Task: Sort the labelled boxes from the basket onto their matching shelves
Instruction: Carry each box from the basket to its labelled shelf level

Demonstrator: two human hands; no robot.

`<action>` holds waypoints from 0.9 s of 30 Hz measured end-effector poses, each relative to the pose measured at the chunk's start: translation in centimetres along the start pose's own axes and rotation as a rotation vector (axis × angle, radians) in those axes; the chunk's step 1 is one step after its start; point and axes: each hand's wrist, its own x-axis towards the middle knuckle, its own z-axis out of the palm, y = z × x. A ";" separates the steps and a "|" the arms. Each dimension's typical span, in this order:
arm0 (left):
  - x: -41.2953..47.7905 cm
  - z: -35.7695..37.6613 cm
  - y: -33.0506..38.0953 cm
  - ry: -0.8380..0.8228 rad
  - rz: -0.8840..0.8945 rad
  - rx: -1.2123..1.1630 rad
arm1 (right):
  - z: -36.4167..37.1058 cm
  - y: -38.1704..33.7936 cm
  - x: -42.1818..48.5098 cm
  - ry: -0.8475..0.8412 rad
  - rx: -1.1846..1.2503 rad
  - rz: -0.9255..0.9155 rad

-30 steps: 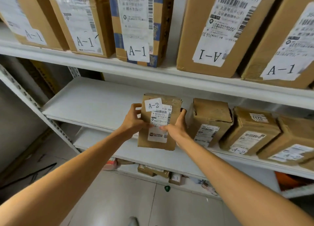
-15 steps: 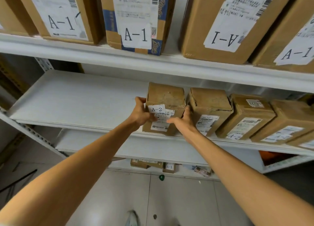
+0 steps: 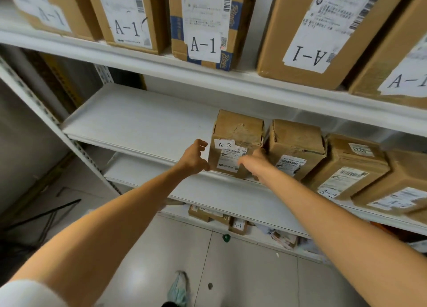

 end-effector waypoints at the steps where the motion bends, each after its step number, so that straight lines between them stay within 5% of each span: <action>1: -0.8 -0.2 0.3 0.031 0.013 0.039 | -0.2 -0.1 -0.5 -0.012 -0.033 -0.016; 13: -14.2 -2.1 1.7 0.351 -0.011 0.463 | 0.6 -1.4 -9.5 -0.152 -0.662 -0.606; 23: -32.8 -3.6 -3.3 0.647 -0.356 0.535 | 9.0 -3.3 -22.3 -0.290 -0.961 -1.167; 27: -42.7 -3.0 -6.3 0.762 -0.575 0.495 | 13.5 -3.0 -29.8 -0.473 -0.951 -1.444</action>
